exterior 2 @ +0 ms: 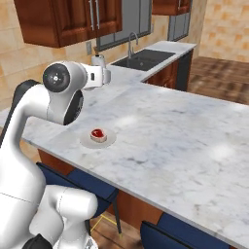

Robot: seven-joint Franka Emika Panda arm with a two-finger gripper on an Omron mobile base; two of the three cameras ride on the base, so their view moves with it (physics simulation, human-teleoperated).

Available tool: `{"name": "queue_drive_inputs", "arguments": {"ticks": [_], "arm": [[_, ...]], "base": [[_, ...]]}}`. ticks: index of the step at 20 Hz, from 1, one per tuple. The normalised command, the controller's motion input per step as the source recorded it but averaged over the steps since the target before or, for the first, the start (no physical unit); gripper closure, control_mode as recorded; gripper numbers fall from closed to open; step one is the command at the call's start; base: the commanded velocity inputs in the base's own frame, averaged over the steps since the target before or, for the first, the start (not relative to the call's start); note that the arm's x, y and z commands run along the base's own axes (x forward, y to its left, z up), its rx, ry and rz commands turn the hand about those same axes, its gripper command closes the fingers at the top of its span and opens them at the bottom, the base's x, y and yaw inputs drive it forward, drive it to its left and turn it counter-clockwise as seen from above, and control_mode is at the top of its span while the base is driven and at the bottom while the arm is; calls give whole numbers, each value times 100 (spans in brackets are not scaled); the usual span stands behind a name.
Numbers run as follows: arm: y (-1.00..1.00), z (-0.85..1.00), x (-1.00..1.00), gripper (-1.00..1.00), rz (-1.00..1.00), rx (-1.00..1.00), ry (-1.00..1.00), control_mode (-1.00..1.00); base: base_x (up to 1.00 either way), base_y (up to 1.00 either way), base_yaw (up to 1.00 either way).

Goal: Retrieve the shaker from the cabinet and place it next the steak on a plate on the dining table.

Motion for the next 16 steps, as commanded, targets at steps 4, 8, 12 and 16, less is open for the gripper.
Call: {"name": "queue_drive_inputs", "arguments": {"ticks": [4,8,12,16], "arm": [[0,0,0,100,0,0,0,100],[0,0,0,100,0,0,0,100],[0,0,0,100,0,0,0,100],[-8,-2,24,100,1,0,1,-100]], "base": [[100,-7,-1],[29,2,0],[1,0,0],[13,0,0]]}}
